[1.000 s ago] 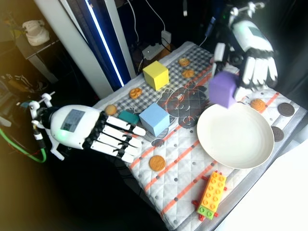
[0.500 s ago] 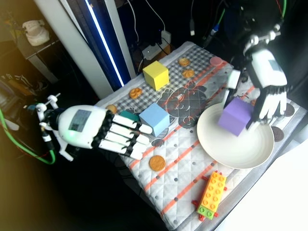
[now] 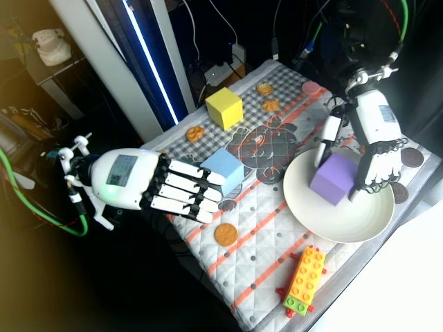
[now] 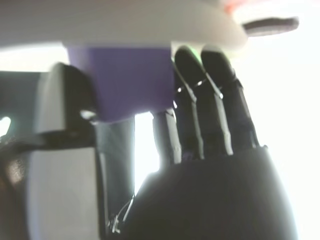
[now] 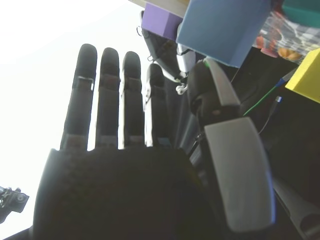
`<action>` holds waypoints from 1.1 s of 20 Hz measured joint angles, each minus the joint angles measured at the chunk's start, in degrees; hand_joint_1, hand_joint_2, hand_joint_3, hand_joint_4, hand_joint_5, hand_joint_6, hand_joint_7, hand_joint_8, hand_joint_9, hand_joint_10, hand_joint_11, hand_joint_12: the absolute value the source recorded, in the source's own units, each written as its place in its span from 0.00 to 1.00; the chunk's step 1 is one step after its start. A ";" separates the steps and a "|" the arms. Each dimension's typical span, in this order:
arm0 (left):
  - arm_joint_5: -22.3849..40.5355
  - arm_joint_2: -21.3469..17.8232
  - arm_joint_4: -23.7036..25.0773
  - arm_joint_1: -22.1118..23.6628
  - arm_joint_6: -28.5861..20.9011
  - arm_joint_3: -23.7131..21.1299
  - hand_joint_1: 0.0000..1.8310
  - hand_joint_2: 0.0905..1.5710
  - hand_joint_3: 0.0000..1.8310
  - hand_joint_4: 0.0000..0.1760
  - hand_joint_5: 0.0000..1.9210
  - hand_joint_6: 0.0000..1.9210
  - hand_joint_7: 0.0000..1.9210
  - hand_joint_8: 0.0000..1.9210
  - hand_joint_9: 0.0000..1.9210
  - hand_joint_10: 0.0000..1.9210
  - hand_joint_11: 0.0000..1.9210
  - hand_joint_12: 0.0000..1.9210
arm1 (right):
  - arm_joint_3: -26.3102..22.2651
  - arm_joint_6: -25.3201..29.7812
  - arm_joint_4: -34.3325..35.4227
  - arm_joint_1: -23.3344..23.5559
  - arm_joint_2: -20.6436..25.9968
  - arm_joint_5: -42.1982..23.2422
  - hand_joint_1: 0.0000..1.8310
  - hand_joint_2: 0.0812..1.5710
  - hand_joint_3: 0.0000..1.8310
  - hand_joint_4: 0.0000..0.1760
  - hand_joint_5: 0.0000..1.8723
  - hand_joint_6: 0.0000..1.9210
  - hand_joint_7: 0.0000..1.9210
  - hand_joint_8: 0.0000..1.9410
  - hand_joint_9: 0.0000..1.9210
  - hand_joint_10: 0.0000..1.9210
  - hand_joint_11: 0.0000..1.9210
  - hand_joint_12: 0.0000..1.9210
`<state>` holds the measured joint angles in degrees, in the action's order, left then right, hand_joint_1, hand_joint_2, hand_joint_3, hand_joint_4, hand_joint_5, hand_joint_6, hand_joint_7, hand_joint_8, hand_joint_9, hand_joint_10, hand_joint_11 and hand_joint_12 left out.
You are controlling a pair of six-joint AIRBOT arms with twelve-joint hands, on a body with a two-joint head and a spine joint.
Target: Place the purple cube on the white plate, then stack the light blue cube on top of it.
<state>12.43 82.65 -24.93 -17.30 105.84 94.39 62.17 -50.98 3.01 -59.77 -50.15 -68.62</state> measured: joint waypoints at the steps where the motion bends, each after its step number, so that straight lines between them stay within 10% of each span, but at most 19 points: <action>1: 0.07 -0.02 -0.02 0.00 0.00 -0.17 0.57 0.66 0.00 0.94 0.08 0.00 0.25 0.02 0.14 0.45 0.01 0.78 | 0.00 0.11 0.07 0.00 0.00 0.09 0.41 0.83 0.00 0.24 0.22 0.00 0.25 0.00 0.24 0.00 0.15 0.25; 2: 0.09 -0.02 -0.02 0.00 0.02 -0.37 0.58 0.64 0.00 0.99 0.05 0.00 0.25 0.01 0.08 0.60 0.00 0.85 | 0.00 0.15 0.04 0.00 0.02 0.09 0.40 0.83 0.00 0.17 0.22 0.00 0.25 0.00 0.24 0.01 0.16 0.26; 6: 0.87 -0.68 0.00 -0.11 0.07 -2.32 0.54 0.62 0.00 1.00 0.00 0.00 0.23 0.00 0.03 0.64 0.00 0.80 | 0.00 0.63 -0.04 0.00 0.00 0.00 0.40 0.83 0.00 0.29 0.22 0.00 0.25 0.00 0.24 0.00 0.14 0.25; 7: 2.08 -1.33 -0.11 -0.33 0.02 -3.48 0.49 0.61 0.00 1.00 0.00 0.00 0.19 0.00 0.08 0.43 0.00 0.76 | 0.00 0.79 0.13 0.00 0.00 0.11 0.41 0.83 0.00 0.22 0.22 0.00 0.25 0.00 0.24 0.00 0.14 0.24; 9: 3.96 -2.80 -0.02 -0.74 0.04 -5.68 0.49 0.59 0.00 1.00 0.00 0.00 0.19 0.00 0.08 0.42 0.00 0.74 | 0.00 1.05 0.15 0.00 0.00 0.04 0.41 0.83 0.00 0.19 0.21 0.00 0.25 0.00 0.23 0.00 0.14 0.24; 11: 7.28 -5.73 0.46 -1.03 0.04 -9.99 0.46 0.59 0.00 1.00 0.00 0.00 0.14 0.00 0.12 0.15 0.00 0.62 | 0.00 1.36 0.11 0.00 -0.07 -0.02 0.41 0.83 0.00 0.23 0.22 0.00 0.26 0.00 0.24 0.00 0.14 0.23; 15: 13.53 -10.01 2.51 -1.09 -0.02 -15.43 0.43 0.57 0.00 1.00 0.00 0.00 0.06 0.00 0.10 0.02 0.00 0.40 | -0.02 1.70 0.00 0.00 -0.11 -0.09 0.35 0.84 0.00 0.25 0.17 0.00 0.19 0.00 0.19 0.00 0.14 0.17; 18: 19.08 -15.67 6.73 -3.76 -2.73 -22.73 0.41 0.55 0.00 1.00 0.00 0.00 0.06 0.00 0.10 0.01 0.00 0.41 | -0.02 3.72 0.13 0.00 -0.11 -0.74 0.40 0.73 0.00 0.54 0.10 0.00 0.06 0.00 0.03 0.00 0.01 0.10; 21: 25.35 -21.81 12.74 -9.51 -13.94 -28.59 0.43 0.55 0.00 1.00 0.02 0.00 0.04 0.00 0.05 0.01 0.00 0.21 | -0.31 5.35 0.15 0.11 -0.11 -4.42 0.39 0.67 0.00 0.64 0.07 0.00 0.06 0.00 0.04 0.00 0.03 0.12; 22: 29.29 -25.18 13.22 -12.96 -14.45 -32.52 0.47 0.53 0.00 1.00 0.02 0.00 0.02 0.01 0.02 0.01 0.00 0.08 | -0.31 5.99 -0.37 0.79 -0.26 -5.31 0.34 0.62 0.00 0.91 0.04 0.00 0.03 0.00 0.02 0.00 0.00 0.08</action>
<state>41.71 57.47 -11.70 -30.26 91.39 61.87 61.87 -44.99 2.63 -58.98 -50.41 -73.93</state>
